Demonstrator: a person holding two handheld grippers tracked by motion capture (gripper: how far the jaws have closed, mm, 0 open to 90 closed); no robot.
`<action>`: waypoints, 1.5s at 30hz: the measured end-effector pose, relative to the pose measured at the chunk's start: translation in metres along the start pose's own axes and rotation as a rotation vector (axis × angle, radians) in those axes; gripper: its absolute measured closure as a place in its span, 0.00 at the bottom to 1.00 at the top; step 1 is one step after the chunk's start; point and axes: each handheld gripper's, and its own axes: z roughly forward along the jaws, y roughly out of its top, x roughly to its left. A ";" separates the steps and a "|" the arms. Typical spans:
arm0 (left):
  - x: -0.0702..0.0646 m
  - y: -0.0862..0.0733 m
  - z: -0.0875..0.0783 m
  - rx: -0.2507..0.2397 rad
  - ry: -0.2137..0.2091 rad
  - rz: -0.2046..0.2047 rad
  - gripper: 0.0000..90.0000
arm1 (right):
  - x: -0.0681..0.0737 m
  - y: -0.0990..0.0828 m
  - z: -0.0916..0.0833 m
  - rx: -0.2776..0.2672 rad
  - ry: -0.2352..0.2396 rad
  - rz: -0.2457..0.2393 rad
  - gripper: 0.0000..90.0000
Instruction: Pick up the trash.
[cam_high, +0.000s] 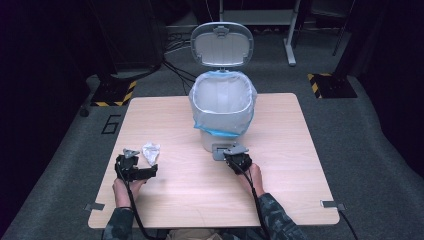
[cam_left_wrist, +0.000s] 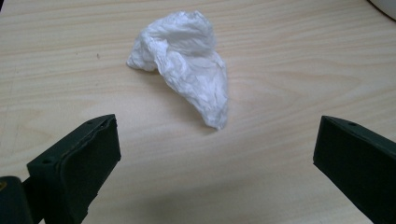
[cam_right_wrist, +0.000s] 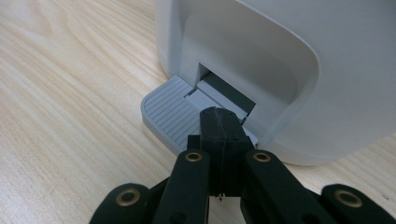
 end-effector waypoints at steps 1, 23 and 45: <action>0.002 0.005 0.004 0.004 0.004 0.000 0.00 | -0.001 0.000 0.000 0.004 -0.004 -0.014 1.00; 0.021 0.054 0.061 0.126 -0.003 0.007 0.07 | 0.000 0.000 0.000 0.001 0.003 0.015 1.00; 0.008 0.045 0.069 0.109 0.010 0.040 0.89 | -0.002 -0.001 -0.001 0.006 0.007 0.014 1.00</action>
